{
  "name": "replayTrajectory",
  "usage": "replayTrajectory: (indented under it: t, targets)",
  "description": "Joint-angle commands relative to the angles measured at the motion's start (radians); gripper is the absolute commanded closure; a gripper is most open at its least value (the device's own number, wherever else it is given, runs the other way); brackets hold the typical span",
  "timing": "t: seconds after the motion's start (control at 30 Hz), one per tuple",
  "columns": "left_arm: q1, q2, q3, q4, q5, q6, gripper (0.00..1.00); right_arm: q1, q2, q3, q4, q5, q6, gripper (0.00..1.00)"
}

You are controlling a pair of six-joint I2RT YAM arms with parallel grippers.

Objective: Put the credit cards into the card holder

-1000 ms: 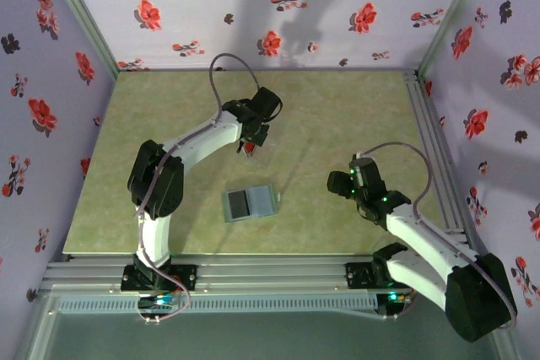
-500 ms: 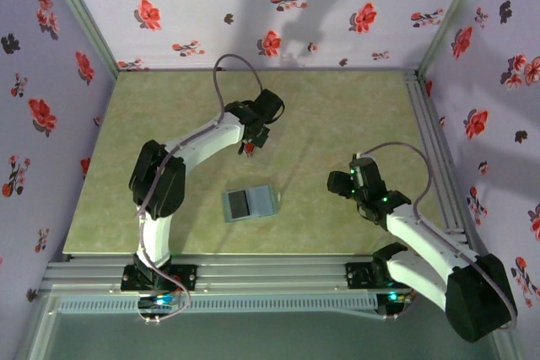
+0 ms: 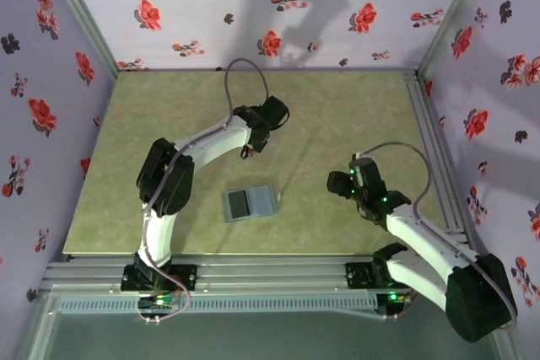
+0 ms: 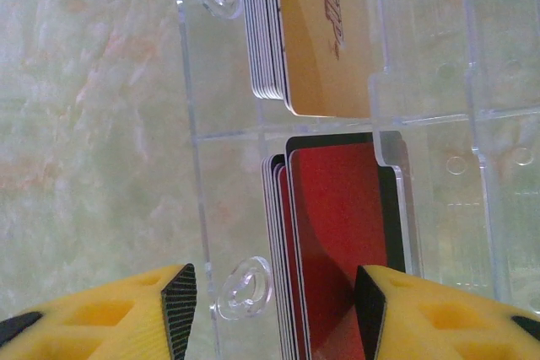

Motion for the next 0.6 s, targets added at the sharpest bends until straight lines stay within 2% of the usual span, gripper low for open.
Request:
replayTrajectory:
  t: [0.0,0.27,0.57]
  targets:
    - [-0.02,0.04,0.027,-0.028,-0.051,0.017,0.42,0.008,0.007,-0.01,0.017,0.007,-0.02,0.25]
    - [-0.027,0.083,0.084,-0.075,-0.142,0.014,0.42,0.01,0.004,-0.011,0.017,0.009,-0.019,0.25]
    - [-0.027,0.061,0.097,-0.07,-0.184,0.029,0.53,0.011,0.0,-0.012,0.017,0.012,-0.02,0.25]
